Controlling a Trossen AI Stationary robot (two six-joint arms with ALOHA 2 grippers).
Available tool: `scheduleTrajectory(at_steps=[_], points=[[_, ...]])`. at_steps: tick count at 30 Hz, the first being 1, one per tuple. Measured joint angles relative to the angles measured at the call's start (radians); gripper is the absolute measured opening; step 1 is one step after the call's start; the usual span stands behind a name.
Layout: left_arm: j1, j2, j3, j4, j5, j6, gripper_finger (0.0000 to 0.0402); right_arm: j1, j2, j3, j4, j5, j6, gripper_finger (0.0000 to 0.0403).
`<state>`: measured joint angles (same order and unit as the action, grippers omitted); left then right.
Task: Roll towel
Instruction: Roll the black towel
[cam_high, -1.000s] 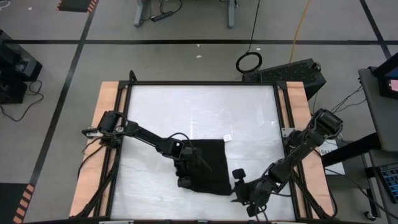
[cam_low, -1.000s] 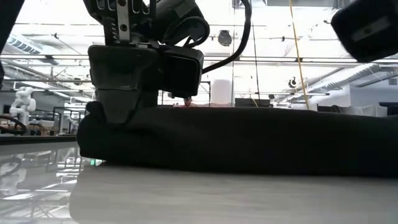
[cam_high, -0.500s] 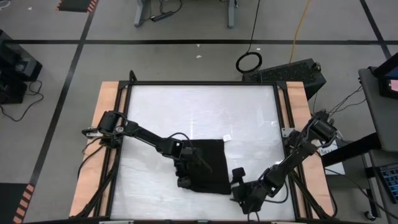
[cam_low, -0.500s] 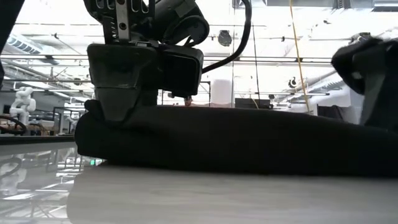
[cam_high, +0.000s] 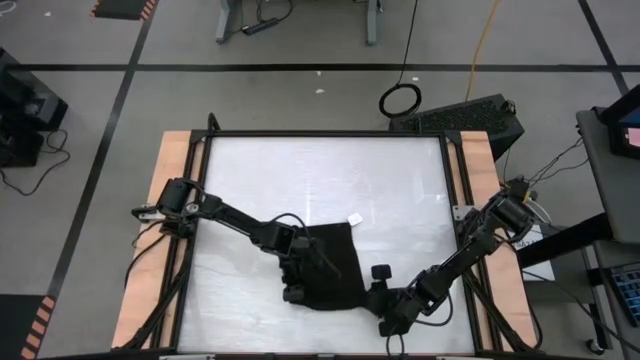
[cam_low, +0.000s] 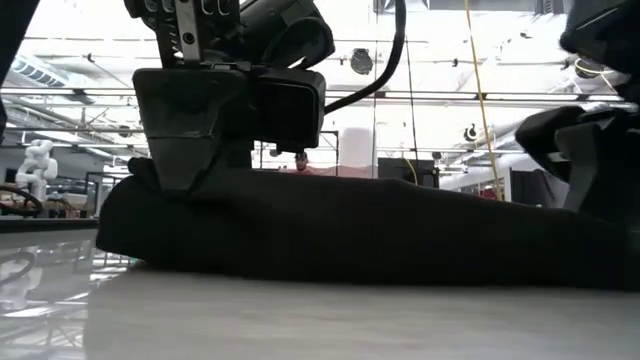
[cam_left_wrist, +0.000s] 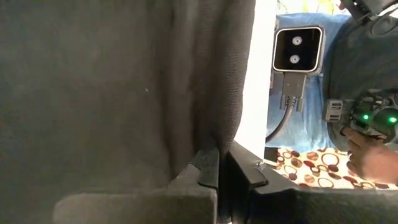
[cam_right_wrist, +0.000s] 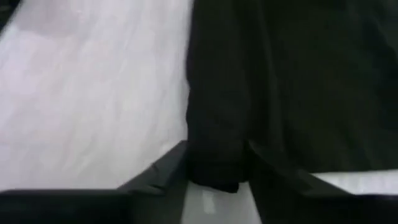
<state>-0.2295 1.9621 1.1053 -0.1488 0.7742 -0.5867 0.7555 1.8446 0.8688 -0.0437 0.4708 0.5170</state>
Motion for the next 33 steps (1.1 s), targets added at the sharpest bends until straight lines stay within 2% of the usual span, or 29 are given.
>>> scheduleTrajectory(at_steps=[5,7,14,18,25,33], points=[[0.0,0.0,0.0,-0.004,0.0,0.0,0.0007,-0.022,-0.001,-0.001,-0.007,-0.059,0.061,0.0031],[-0.006,-0.001,0.0,-0.021,0.0,0.001,0.0007,-0.033,-0.009,-0.001,-0.004,-0.136,0.104,0.0014],[-0.034,-0.002,0.005,-0.054,-0.016,-0.005,0.0007,-0.079,-0.07,-0.004,0.009,-0.442,0.254,0.0019],[-0.042,-0.002,0.006,-0.052,-0.011,-0.06,0.0007,-0.113,-0.106,-0.004,0.029,-0.57,0.375,0.0011],[-0.046,-0.002,0.006,-0.017,0.128,-0.149,0.0013,-0.165,-0.129,-0.006,0.181,-0.749,0.517,0.0013],[-0.052,-0.002,0.004,0.002,0.108,-0.16,0.0017,-0.201,-0.071,-0.006,0.191,-0.855,0.549,0.0013]])
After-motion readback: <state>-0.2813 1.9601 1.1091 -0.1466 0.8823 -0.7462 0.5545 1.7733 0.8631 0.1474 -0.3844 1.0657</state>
